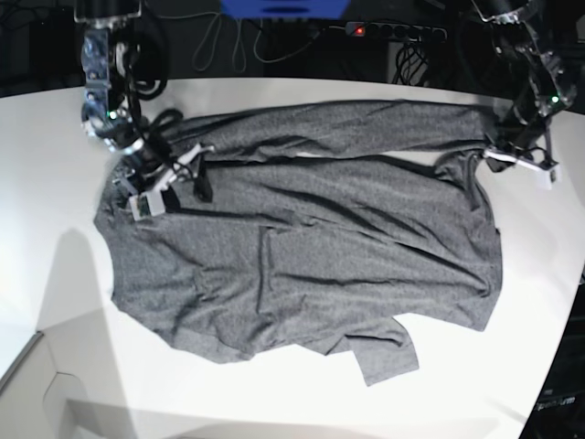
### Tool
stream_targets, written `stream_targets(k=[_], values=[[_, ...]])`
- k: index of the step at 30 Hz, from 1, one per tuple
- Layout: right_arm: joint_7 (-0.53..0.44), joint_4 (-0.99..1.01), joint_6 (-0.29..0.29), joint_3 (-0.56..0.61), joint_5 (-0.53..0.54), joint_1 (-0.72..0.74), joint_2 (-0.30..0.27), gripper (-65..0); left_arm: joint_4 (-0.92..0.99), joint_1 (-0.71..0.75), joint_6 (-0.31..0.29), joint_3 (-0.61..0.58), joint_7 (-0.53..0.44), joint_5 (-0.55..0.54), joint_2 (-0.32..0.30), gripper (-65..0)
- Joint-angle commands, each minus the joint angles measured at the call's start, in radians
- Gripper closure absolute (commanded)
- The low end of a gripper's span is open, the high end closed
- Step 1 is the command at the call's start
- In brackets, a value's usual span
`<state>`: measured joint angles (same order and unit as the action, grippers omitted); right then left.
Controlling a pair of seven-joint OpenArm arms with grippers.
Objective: Layout the t-shirt on the table in an organized manner, then fold the t-shirt properly
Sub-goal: 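Drag the shirt side with the left gripper back toward the collar edge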
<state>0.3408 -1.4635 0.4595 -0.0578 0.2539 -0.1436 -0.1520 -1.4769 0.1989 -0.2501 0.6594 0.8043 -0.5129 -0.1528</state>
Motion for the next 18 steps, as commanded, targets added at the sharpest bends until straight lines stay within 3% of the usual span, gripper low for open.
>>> stream_targets(k=[1, 10, 18], values=[[-0.029, 0.019, 0.006, -0.003, 0.012, 0.039, -0.022, -37.4, 0.000, -0.008, -0.004, -0.011, -0.016, -0.011, -0.009, -1.0], [-0.036, 0.381, 0.006, -0.009, -0.161, 0.293, -0.041, -37.6, 0.066, -0.043, -0.004, -0.019, -0.018, -0.010, -0.009, -1.0], [-0.038, 0.410, -0.017, -0.014, -0.212, 0.437, -0.004, -37.6, 0.051, -0.066, -0.004, -0.016, -0.012, -0.020, -0.011, -1.0]])
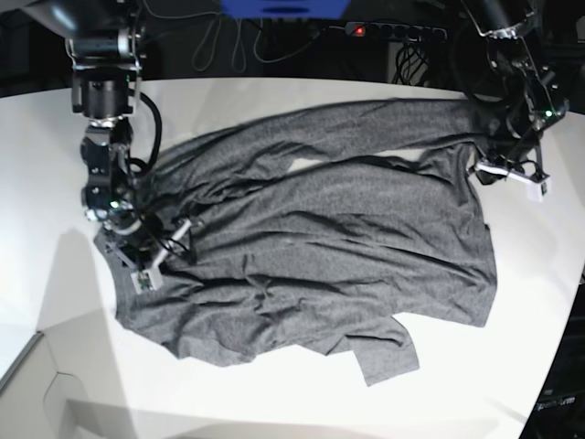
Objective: Layout the t-shirt on the table in an organized manner, then fold the t-shirt properly
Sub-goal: 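Drag the shirt side with the left gripper back toward the collar edge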
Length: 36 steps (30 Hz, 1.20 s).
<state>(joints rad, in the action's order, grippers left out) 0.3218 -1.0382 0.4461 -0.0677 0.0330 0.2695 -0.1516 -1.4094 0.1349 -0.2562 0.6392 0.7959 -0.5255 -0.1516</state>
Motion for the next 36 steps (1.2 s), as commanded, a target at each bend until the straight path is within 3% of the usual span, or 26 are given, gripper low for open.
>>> stream_targets(k=[1, 4, 10, 13, 18, 21, 36], values=[[-0.019, -0.024, -0.042, -0.019, 0.009, 0.035, -0.001, -37.6, -0.032, -0.002, 0.002, 0.004, 0.000, -0.011, -0.012, -1.0], [-0.019, -0.087, -0.142, -0.063, 0.017, 0.041, 0.002, -37.7, -0.112, 0.015, 0.002, 0.006, 0.001, -0.025, -0.007, -1.0], [-0.011, -0.267, -0.143, -0.093, 0.018, -0.040, 0.004, -37.7, -0.314, 0.125, 0.008, 0.006, 0.084, -0.149, 0.001, -4.3], [-0.011, -0.351, -0.143, -0.093, 0.018, -0.103, 0.004, -37.7, -0.379, 0.185, 0.010, 0.009, 0.081, -0.175, 0.022, -13.6], [-0.011, -0.463, -0.142, -0.086, 0.018, -0.226, 0.005, -37.7, -0.336, 0.203, 0.004, 0.041, 0.078, -0.127, 0.073, -35.3], [-0.011, -0.512, -0.142, -0.088, 0.018, -0.286, 0.025, -37.7, -0.308, 0.203, 0.004, 0.008, 0.073, -0.101, 0.077, -42.1], [-0.016, -0.566, -0.142, -0.093, 0.018, -0.447, 0.027, -37.7, -0.158, 0.110, 0.004, -0.037, 0.073, -0.097, 0.048, -42.1]])
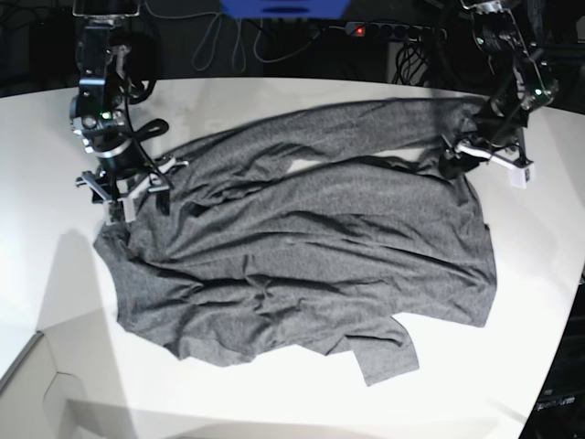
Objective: Layout the t-shirt on the table in an organized manner, then fold the t-shirt properly
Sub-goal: 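Drag the shirt side with the left gripper back toward the collar edge, then pull the collar edge taut between both grippers and release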
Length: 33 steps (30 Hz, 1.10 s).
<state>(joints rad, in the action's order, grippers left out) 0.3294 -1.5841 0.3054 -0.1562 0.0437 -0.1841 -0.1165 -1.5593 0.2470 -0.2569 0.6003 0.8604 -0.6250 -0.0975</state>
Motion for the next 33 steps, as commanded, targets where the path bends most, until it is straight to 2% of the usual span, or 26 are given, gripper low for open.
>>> stream_targets(k=[1, 2, 4, 10, 11, 16, 21, 25, 33], values=[[-0.023, -0.020, -0.001, -0.004, 0.008, 0.002, -0.010, -37.7, 0.004, -0.002, 0.005, 0.002, 0.009, 0.003, -0.008, -42.0], [-0.023, -0.020, -0.001, -0.004, 0.008, 0.001, -0.010, -37.7, 0.013, -0.002, 0.005, -0.004, 0.009, 0.003, -0.012, -41.2], [-0.023, -0.020, -0.001, -0.004, 0.008, 0.001, -0.012, -37.7, 0.020, 0.002, 0.005, -0.012, 0.009, 0.003, -0.017, -35.0], [-0.023, -0.031, -0.001, -0.004, 0.008, -0.013, -0.012, -37.7, 0.021, 0.010, 0.003, -0.006, 0.009, 0.003, -0.064, -1.9], [-0.023, -0.031, -0.001, -0.004, 0.008, -0.013, -0.012, -37.7, 0.021, 0.010, 0.003, -0.006, 0.009, 0.003, -0.078, 0.0], [-0.023, -0.003, -0.001, -0.004, 0.008, -0.013, -0.012, -37.7, -0.026, 0.010, 0.003, 0.023, 0.015, -0.006, -0.123, 0.0], [-0.026, 0.095, -0.001, -0.003, 0.005, 0.027, -0.016, -37.7, -0.071, -0.001, 0.003, 0.108, 0.018, -0.005, -0.127, -0.1], [-0.026, 0.159, -0.001, -0.003, 0.000, 0.045, -0.025, -37.7, -0.071, -0.025, 0.003, 0.125, 0.018, 0.001, -0.129, -0.1], [-0.026, 0.069, -0.001, -0.004, 0.000, -0.074, -0.079, -37.7, -0.073, -0.054, 0.003, 0.123, 0.016, -0.006, -0.129, -0.1]])
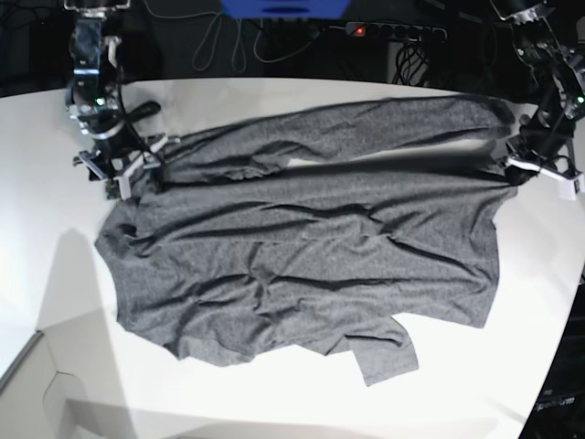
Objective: Layout the t-shirt on the table in an organized manner, then fold the t-shirt properly
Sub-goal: 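Pull the collar edge taut between both grippers and release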
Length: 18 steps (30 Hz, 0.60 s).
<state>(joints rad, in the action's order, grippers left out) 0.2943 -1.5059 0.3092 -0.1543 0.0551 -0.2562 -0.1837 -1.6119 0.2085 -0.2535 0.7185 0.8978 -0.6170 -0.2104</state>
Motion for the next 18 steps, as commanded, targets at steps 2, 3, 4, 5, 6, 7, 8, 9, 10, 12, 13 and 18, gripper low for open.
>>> stream_targets(k=[2, 3, 4, 5, 6, 7, 8, 9, 10, 12, 13, 18], values=[[0.009, -0.046, -0.005, -0.006, -0.011, -0.036, -0.018, -37.7, -0.018, -0.021, 0.000, 0.005, -0.021, -0.011, -0.016, -0.1], [0.010, -0.068, -0.005, -0.006, -0.011, -0.056, -0.024, -37.7, -0.018, -0.022, 0.000, 0.005, -0.021, -0.011, -0.016, -0.1], [0.010, -0.084, -0.005, -0.014, -0.011, -0.078, -0.032, -37.7, -0.018, -0.027, 0.000, 0.005, -0.021, -0.013, -0.016, -0.1], [0.010, -0.100, -0.005, -0.020, -0.011, -0.091, -0.032, -37.7, -0.017, -0.027, 0.000, 0.002, -0.021, -0.013, -0.016, -0.1], [0.010, -0.115, -0.005, -0.028, -0.011, -0.104, -0.030, -37.7, -0.014, -0.027, 0.000, 0.000, -0.021, -0.014, -0.014, -0.1], [0.015, -0.131, -0.005, -0.037, -0.011, -0.117, -0.030, -37.7, -0.014, -0.027, 0.000, -0.001, -0.021, -0.014, -0.013, -0.1], [0.015, -0.147, -0.005, -0.043, -0.011, -0.131, -0.030, -37.7, -0.012, -0.027, 0.000, -0.001, -0.021, -0.014, -0.010, -0.1], [0.015, -0.163, -0.005, -0.047, -0.011, -0.147, -0.029, -37.7, -0.011, -0.027, 0.000, -0.001, -0.021, -0.014, -0.008, -0.1], [0.015, -0.177, -0.005, -0.047, -0.011, -0.162, -0.030, -37.7, -0.009, -0.027, 0.000, -0.001, -0.021, -0.014, -0.007, -0.1], [0.015, -0.196, -0.005, -0.047, -0.011, -0.187, -0.035, -37.7, -0.008, -0.027, 0.000, -0.001, -0.021, -0.011, -0.005, -0.1], [0.015, -0.204, -0.005, -0.047, -0.011, -0.194, -0.035, -37.7, -0.008, -0.027, 0.000, -0.001, -0.021, -0.011, -0.004, -0.1], [0.012, -0.218, -0.005, -0.047, -0.011, -0.206, -0.035, -37.7, -0.003, -0.019, 0.000, -0.003, -0.019, -0.007, 0.019, -0.1]])
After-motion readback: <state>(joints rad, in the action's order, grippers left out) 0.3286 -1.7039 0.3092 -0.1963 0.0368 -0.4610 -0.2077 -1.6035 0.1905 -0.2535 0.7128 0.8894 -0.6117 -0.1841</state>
